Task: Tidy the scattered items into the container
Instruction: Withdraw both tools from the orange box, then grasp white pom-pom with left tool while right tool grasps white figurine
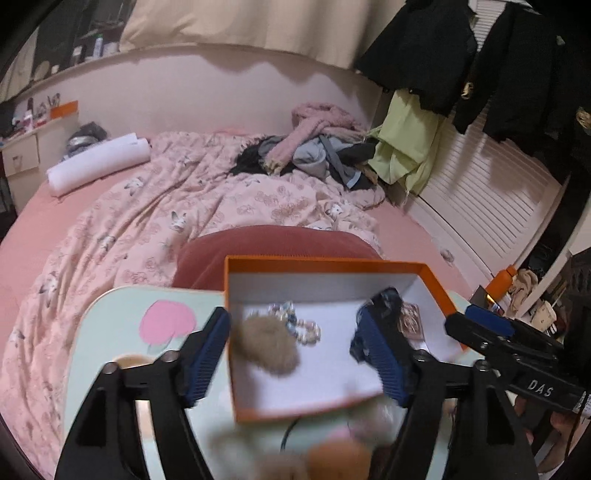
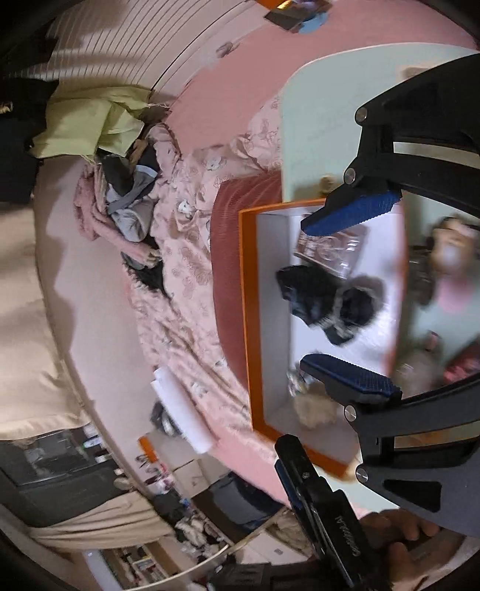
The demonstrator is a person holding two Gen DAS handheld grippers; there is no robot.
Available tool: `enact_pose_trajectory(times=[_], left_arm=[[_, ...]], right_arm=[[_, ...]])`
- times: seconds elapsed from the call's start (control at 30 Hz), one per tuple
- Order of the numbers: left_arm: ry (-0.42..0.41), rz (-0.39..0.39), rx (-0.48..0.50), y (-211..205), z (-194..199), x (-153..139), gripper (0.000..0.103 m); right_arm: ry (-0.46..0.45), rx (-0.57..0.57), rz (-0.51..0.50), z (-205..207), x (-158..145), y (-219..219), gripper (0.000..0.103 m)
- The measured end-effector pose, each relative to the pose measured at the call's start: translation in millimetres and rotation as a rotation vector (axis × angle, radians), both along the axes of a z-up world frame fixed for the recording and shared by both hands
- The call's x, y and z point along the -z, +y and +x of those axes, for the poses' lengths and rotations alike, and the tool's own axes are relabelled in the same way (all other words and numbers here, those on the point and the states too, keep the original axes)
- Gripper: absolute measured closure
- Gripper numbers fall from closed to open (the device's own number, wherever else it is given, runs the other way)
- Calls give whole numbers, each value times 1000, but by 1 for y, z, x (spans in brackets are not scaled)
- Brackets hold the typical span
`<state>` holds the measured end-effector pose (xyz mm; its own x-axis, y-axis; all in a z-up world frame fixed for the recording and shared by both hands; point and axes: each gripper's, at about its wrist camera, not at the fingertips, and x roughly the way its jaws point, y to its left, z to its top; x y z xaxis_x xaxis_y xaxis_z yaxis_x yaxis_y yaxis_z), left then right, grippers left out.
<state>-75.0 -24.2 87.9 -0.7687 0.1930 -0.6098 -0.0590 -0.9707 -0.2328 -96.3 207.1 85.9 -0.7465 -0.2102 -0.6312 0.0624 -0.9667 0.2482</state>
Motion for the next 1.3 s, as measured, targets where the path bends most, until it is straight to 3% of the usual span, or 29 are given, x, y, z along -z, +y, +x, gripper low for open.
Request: enact_pose_trajectory(times=[0.2,0.4,0.5,0.63,0.77,0.93,1.3], left_arm=[[-10,-49,20,4,70,14,18],[-86,-113,32,24,113,58,17],[-117,-123,2,28,116,71,17],[-151,-154,-30,31,117,83,17],[-171,-234,-40,39,116,88,12],[-169,-242,-40,40,118,89,12],[-166,-234,-64,18,108,75,12]], right_arm=[[34,26,2,67,8,2,36],[-75,48,-1,104,45,-4,36],[-159,84,67,106,63,-15,36],[-170,102,111,107,71,-17,36],[-162,104,150,108,78,-19,12],[-189,120,219,107,84,-22,3],[-197,70,216,110,86,-23,0]])
